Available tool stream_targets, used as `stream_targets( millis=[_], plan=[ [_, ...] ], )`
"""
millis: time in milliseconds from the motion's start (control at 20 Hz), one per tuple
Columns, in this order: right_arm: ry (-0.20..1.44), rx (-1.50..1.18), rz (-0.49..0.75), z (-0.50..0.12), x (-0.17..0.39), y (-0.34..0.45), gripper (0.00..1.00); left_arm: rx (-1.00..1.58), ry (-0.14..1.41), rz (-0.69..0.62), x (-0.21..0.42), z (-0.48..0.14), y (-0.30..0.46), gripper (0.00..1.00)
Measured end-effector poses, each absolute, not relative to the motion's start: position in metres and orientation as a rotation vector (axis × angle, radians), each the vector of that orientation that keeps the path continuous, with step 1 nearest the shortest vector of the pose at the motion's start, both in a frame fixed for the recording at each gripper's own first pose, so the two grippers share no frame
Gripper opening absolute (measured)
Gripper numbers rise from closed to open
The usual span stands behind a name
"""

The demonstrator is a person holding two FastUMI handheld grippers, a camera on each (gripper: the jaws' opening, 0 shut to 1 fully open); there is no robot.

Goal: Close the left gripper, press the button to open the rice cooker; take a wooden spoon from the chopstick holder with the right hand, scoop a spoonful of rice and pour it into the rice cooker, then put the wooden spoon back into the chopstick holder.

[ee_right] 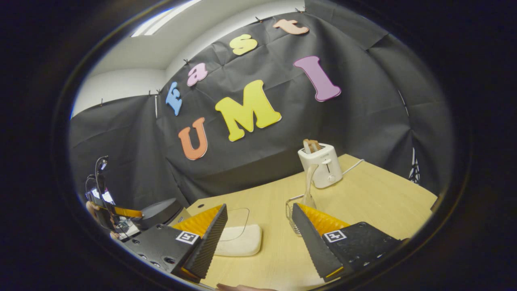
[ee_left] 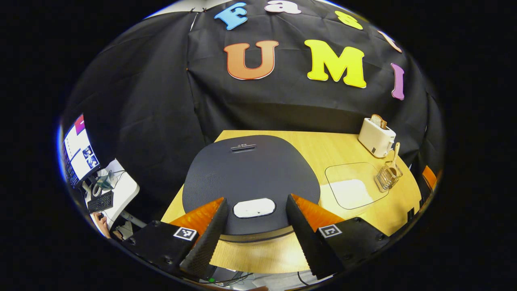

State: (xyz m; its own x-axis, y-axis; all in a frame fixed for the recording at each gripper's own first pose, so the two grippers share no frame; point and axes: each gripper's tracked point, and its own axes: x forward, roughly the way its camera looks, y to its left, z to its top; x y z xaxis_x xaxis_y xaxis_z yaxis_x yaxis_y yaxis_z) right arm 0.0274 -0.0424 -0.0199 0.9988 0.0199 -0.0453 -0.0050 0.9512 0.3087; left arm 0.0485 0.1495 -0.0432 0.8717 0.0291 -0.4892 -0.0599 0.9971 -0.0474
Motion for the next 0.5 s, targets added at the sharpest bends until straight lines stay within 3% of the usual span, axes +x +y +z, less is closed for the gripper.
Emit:
stream_targets(
  millis=[200, 400, 450, 500],
  plan=[
    [0.028, 0.304, 0.006, -0.016, 0.025, -0.043, 0.91, -0.048, 0.494, 0.045, 0.036, -0.044, 0.146, 0.93],
    [0.031, 0.296, 0.013, -0.016, 0.024, -0.042, 0.91, -0.059, 0.418, 0.067, 0.032, -0.044, 0.144, 0.94],
    [0.029, 0.296, 0.015, -0.016, 0.024, -0.041, 0.96, -0.051, 0.391, 0.080, 0.031, -0.043, 0.145, 0.93],
    [0.028, 0.295, 0.014, -0.015, 0.024, -0.042, 0.92, -0.046, 0.362, 0.099, 0.031, -0.043, 0.144, 0.93]
  ],
)
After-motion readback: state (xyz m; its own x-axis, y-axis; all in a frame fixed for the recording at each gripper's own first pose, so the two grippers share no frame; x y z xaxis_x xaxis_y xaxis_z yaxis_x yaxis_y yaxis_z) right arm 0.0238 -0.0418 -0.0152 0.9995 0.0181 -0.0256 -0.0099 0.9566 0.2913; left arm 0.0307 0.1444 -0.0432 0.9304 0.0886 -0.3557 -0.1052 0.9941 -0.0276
